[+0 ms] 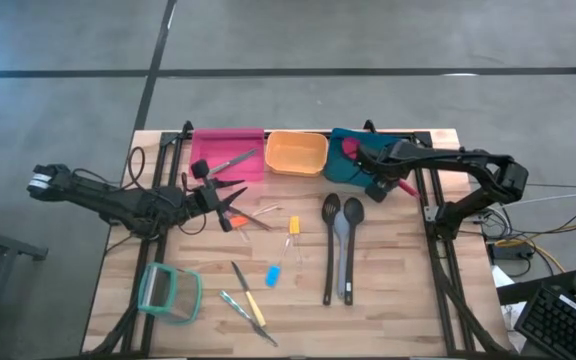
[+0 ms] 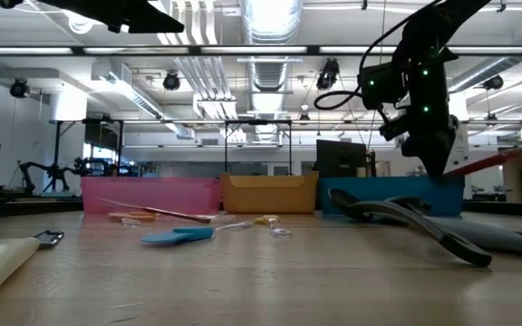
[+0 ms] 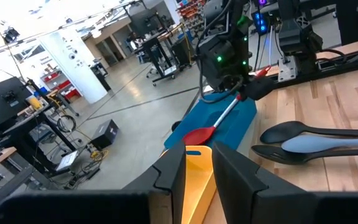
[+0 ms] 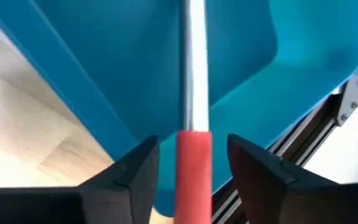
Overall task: Pick & Place Kitchen Items
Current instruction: Put the red spoon into the blue bin, then adjust the blue bin
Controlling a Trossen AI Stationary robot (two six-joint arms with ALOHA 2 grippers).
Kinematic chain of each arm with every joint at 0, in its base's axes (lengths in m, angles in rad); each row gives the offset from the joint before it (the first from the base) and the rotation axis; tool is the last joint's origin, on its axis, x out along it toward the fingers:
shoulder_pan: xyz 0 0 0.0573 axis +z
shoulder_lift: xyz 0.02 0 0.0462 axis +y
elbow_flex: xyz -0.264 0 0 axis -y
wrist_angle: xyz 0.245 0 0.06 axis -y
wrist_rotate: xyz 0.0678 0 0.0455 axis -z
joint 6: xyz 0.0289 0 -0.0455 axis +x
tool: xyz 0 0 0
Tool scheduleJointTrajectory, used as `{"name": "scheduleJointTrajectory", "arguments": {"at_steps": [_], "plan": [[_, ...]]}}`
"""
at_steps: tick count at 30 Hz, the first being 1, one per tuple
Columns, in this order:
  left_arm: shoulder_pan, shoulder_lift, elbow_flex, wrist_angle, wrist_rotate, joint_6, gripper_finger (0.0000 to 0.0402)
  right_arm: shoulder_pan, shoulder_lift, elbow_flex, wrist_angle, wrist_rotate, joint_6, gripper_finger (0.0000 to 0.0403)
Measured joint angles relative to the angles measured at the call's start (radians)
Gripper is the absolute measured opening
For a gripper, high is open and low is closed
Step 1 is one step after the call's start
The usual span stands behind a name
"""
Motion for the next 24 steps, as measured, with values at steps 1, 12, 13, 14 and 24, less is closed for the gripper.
{"name": "scheduleJointTrajectory", "arguments": {"at_steps": [1,12,13,14,24], "plan": [[0.000,0.000,0.000,0.000,0.000,0.000,0.0083,0.000,-0.002,0.004,0.001,0.001,0.002,0.0191],[0.000,0.000,0.000,0.000,0.000,0.000,0.0083,0.003,-0.032,0.113,-0.156,0.004,0.079,0.0204],[0.000,0.000,0.000,0.000,0.000,0.000,0.0083,0.005,-0.032,0.130,-0.181,0.003,0.097,0.0201],[0.000,0.000,0.000,0.000,0.000,0.000,0.0083,0.007,-0.032,0.147,-0.201,0.002,0.111,0.0197],[0.000,0.000,0.000,0.000,0.000,-0.029,0.0083,0.119,-0.031,0.234,-0.055,-0.071,0.085,0.0143]]}}
